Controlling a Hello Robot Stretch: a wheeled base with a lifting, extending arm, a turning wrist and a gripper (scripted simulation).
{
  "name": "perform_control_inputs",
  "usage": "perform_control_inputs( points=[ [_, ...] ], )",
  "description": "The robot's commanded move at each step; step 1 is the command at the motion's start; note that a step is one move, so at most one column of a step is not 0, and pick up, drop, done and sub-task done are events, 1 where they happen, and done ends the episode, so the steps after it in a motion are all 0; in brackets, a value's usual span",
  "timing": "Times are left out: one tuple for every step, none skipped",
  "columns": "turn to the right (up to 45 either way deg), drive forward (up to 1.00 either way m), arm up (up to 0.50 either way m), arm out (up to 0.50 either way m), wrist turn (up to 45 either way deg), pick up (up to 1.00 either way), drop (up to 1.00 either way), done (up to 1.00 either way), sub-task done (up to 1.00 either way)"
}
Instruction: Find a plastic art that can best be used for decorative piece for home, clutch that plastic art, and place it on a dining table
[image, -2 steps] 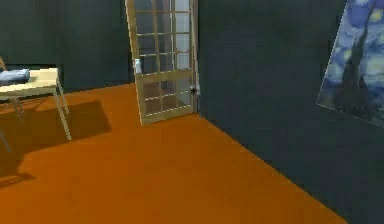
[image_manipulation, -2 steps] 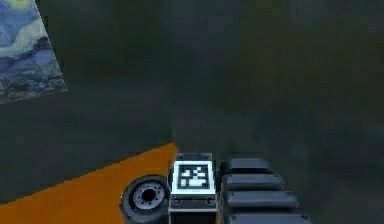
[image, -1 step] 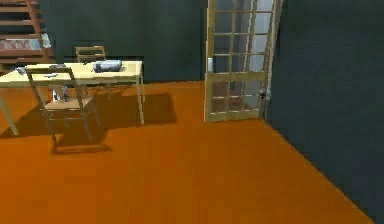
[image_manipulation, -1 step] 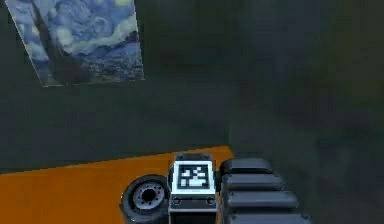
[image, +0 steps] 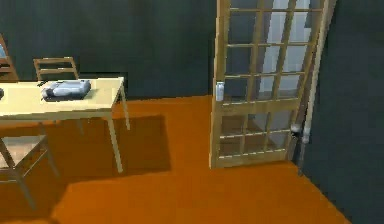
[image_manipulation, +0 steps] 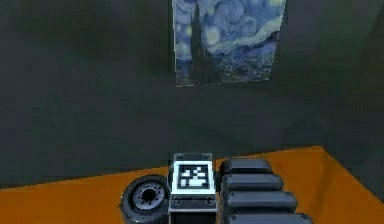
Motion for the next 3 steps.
perform_control_inputs(
  points=[
    [0.0, 1.0, 0.0, 0.0, 0.0, 0.0, 0.0, 0.0, 0.0],
    [-3.0, 0.0, 0.0, 0.0, 0.0, 0.0, 0.0, 0.0, 0.0],
    [0.0, 1.0, 0.0, 0.0, 0.0, 0.0, 0.0, 0.0, 0.0]
  ],
)
